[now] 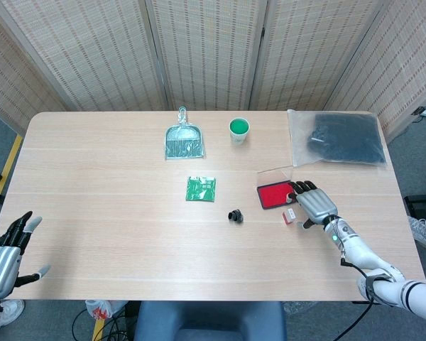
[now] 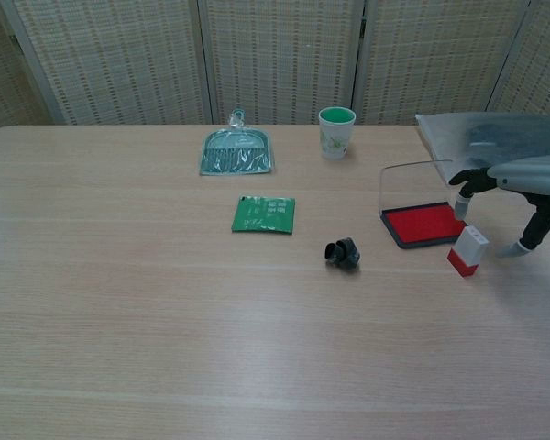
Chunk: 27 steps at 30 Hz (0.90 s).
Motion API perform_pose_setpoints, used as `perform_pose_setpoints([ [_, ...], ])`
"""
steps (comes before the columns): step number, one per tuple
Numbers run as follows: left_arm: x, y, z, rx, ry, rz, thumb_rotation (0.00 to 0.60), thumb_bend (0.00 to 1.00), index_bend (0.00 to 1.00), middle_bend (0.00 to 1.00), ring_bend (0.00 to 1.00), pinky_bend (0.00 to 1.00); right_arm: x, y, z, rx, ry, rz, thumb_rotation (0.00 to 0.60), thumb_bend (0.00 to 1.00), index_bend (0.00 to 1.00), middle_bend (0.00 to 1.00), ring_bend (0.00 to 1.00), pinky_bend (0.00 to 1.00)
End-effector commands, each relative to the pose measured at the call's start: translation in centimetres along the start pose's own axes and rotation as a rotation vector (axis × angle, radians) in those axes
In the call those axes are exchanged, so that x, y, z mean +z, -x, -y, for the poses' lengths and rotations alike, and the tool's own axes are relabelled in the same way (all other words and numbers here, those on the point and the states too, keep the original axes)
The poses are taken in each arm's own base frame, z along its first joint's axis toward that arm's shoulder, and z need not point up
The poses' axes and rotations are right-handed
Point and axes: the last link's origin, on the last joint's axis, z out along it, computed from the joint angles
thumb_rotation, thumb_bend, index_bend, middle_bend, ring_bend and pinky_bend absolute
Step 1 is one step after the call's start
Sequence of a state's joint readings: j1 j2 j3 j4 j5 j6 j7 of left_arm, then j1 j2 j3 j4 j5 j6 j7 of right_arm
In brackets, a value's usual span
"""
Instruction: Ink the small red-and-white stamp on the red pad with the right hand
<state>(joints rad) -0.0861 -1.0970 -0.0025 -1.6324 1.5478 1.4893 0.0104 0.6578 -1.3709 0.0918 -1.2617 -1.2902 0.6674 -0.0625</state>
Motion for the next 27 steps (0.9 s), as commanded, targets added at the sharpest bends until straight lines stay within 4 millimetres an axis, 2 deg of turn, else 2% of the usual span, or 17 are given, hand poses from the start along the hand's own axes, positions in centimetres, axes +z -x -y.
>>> perform_pose_setpoints([
  [1,0.0,0.0,0.0,0.000,0.000,0.000,0.600,0.20,0.07,0.00,0.08,0.28,0.3,0.1,0.5,-0.005,-0.004,0.009,0.600,0.22,0.29,0.00,0.00,0.00],
  [19,-0.2,-0.1,0.1,-0.004,-0.003,-0.005,0.600,0.20,0.07,0.00,0.08,0.28,1.3,0.3,1.2,-0.046,0.004,0.016,0.600,0.27,0.37,0.00,0.00,0.00],
  [27,-0.3,-0.3,0.1,-0.011,0.003,-0.018,0.600,0.20,0.06,0.00,0.08,0.28,1.8,0.3,1.6,-0.070,0.002,-0.005,0.600,0.28,0.54,0.08,0.00,0.00],
])
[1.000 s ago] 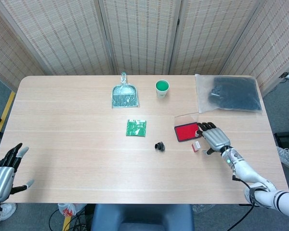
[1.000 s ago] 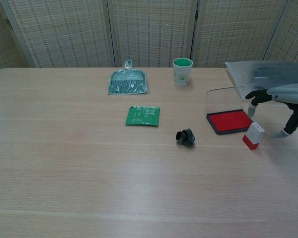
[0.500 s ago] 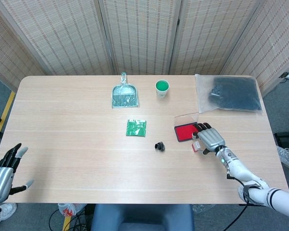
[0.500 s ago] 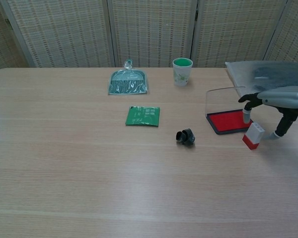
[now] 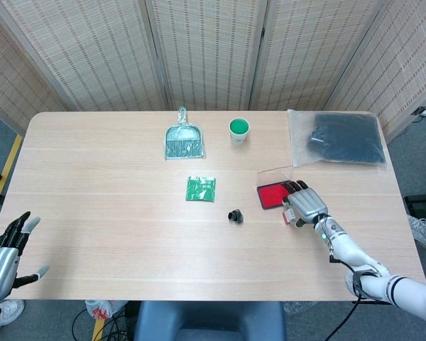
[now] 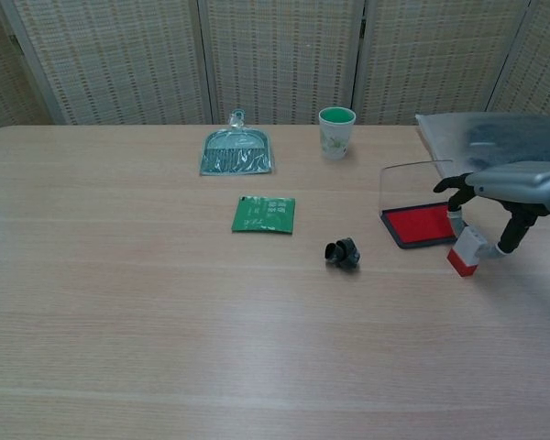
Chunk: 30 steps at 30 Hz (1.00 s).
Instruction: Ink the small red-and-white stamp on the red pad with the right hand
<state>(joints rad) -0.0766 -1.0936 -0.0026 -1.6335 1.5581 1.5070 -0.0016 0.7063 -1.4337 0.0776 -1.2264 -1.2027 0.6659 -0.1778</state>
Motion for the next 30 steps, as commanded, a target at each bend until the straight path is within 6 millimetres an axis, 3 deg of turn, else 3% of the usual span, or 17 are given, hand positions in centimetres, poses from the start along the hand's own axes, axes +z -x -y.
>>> perform_pose_setpoints([
  [1,-0.1,-0.1,0.0,-0.003,0.002,-0.006,0.600,0.20,0.06,0.00,0.08,0.28,0.0,0.0,0.2,-0.014,0.001,-0.013,0.600,0.28,0.57,0.09,0.00,0.00],
  [6,-0.2,-0.2,0.1,-0.009,0.007,-0.011,0.600,0.20,0.06,0.00,0.08,0.28,-0.1,-0.7,0.5,-0.018,0.005,-0.048,0.600,0.29,0.66,0.21,0.00,0.00],
  [8,-0.2,-0.2,0.1,-0.009,0.009,-0.011,0.600,0.20,0.05,0.00,0.08,0.28,-0.3,-1.3,0.6,-0.012,0.001,-0.067,0.600,0.30,0.70,0.29,0.01,0.00],
  [10,-0.1,-0.2,0.1,-0.009,0.009,-0.009,0.600,0.20,0.05,0.00,0.08,0.28,-0.5,-2.1,0.7,-0.011,-0.002,-0.102,0.600,0.30,0.73,0.41,0.09,0.02],
  [12,-0.1,-0.1,0.1,-0.009,0.008,-0.005,0.600,0.20,0.05,0.00,0.08,0.28,-0.7,-2.9,0.8,-0.011,-0.003,-0.138,0.600,0.30,0.76,0.52,0.22,0.16],
  [16,-0.1,-0.1,0.1,-0.012,0.006,0.001,0.600,0.20,0.05,0.00,0.08,0.28,-0.6,-4.1,0.8,-0.022,0.007,-0.167,0.600,0.30,0.84,0.80,0.58,0.66],
  [18,-0.1,-0.1,0.1,-0.015,0.007,0.003,0.600,0.20,0.05,0.00,0.08,0.28,-0.3,-4.5,0.9,-0.031,0.017,-0.174,0.600,0.31,0.86,0.87,0.66,0.81],
  [24,0.0,-0.2,0.2,-0.029,0.009,0.008,0.600,0.20,0.05,0.00,0.08,0.28,1.1,-5.1,1.2,-0.013,0.053,-0.150,0.600,0.32,0.87,0.98,0.77,0.93],
  [30,0.2,-0.3,0.5,-0.045,0.010,0.019,0.600,0.20,0.05,0.00,0.08,0.28,2.7,-5.3,1.3,0.041,0.094,-0.085,0.600,0.33,0.88,0.98,0.78,0.94],
])
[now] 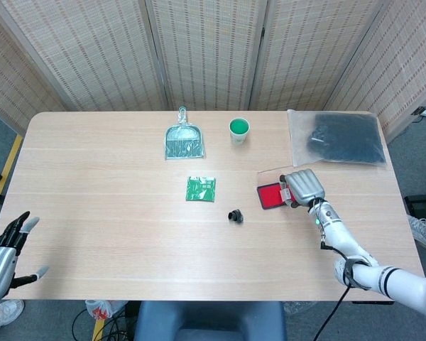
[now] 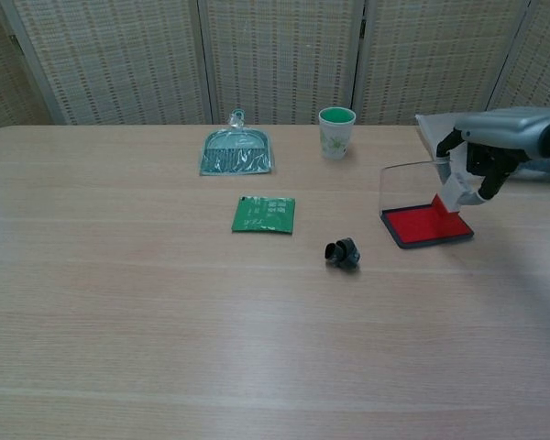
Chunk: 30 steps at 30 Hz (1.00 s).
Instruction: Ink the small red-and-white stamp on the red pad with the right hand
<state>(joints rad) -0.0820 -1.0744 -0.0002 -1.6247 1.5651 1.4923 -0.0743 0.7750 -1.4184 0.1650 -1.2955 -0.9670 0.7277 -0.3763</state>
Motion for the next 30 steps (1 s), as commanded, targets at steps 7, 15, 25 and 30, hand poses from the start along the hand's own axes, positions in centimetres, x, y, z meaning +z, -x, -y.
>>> perform_pose_setpoints([
  [7,0.0,0.1,0.1,-0.008,0.005,0.018,0.600,0.20,0.05,0.00,0.08,0.28,3.1,-0.4,0.5,0.058,0.071,0.061,0.600,0.33,0.88,0.99,0.78,0.94],
  [15,-0.1,-0.2,0.3,-0.005,-0.001,0.003,0.600,0.20,0.05,0.00,0.08,0.28,4.3,-0.2,0.8,0.054,0.107,0.092,0.600,0.33,0.88,0.99,0.78,0.94],
  [25,-0.3,-0.1,0.1,0.004,0.000,-0.002,0.600,0.20,0.05,0.00,0.08,0.28,4.9,0.7,1.3,0.034,0.122,0.119,0.600,0.33,0.88,0.99,0.78,0.94],
  [30,-0.3,-0.2,0.1,0.004,0.001,-0.007,0.600,0.20,0.05,0.00,0.08,0.28,5.2,1.0,1.3,0.026,0.127,0.123,0.600,0.33,0.88,0.99,0.78,0.94],
])
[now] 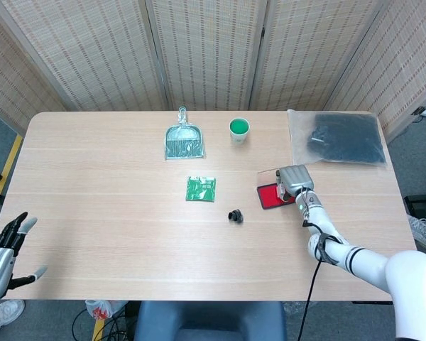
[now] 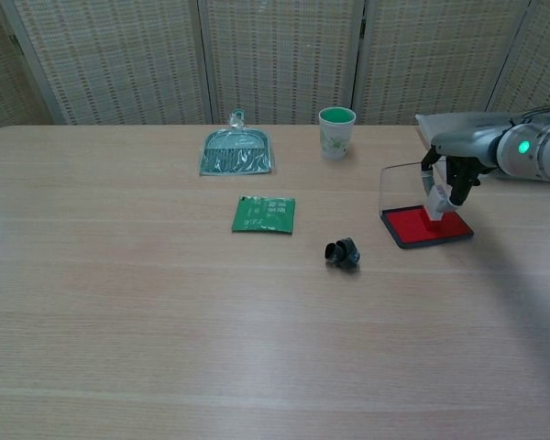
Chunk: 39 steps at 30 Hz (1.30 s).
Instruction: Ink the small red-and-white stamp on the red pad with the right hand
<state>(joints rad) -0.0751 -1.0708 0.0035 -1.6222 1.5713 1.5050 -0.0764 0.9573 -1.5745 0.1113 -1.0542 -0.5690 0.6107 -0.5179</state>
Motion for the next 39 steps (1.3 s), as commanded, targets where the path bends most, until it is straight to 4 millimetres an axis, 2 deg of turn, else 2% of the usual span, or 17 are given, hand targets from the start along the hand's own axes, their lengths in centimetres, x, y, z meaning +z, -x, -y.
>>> perform_pose_setpoints([
  [1,0.0,0.0,0.0,0.000,0.002,-0.001,0.600,0.20,0.05,0.00,0.08,0.28,0.1,0.1,0.0,-0.005,0.002,0.001,0.600,0.33,0.88,0.99,0.78,0.94],
  [13,-0.1,0.0,-0.1,0.004,0.011,-0.010,0.600,0.20,0.05,0.00,0.08,0.28,0.2,0.3,-0.3,-0.004,0.011,0.004,0.600,0.34,0.89,0.99,0.78,0.94],
  [18,-0.2,0.0,-0.3,0.003,0.017,-0.012,0.600,0.20,0.05,0.00,0.08,0.28,-0.3,-0.3,-0.3,0.000,0.000,-0.010,0.600,0.34,0.89,0.99,0.78,0.94],
  [24,-0.2,0.0,-0.5,0.004,0.023,-0.011,0.600,0.20,0.05,0.00,0.08,0.28,-3.0,-2.4,-0.3,-0.003,-0.031,-0.060,0.600,0.34,0.89,0.99,0.78,0.94],
  [28,-0.2,0.1,-0.6,0.005,0.027,-0.013,0.600,0.20,0.05,0.00,0.08,0.28,-5.3,-2.8,-0.3,-0.018,-0.046,-0.059,0.600,0.34,0.89,0.98,0.78,0.94],
  [33,0.0,0.4,-0.7,0.018,0.028,-0.004,0.600,0.20,0.06,0.00,0.08,0.28,-7.1,-1.8,-0.6,-0.048,-0.058,-0.014,0.600,0.35,0.89,0.98,0.78,0.94],
  [39,0.3,0.8,-0.8,0.028,0.028,0.006,0.600,0.20,0.06,0.00,0.08,0.28,-7.4,0.1,0.0,-0.092,-0.099,0.037,0.600,0.35,0.89,0.96,0.78,0.94],
])
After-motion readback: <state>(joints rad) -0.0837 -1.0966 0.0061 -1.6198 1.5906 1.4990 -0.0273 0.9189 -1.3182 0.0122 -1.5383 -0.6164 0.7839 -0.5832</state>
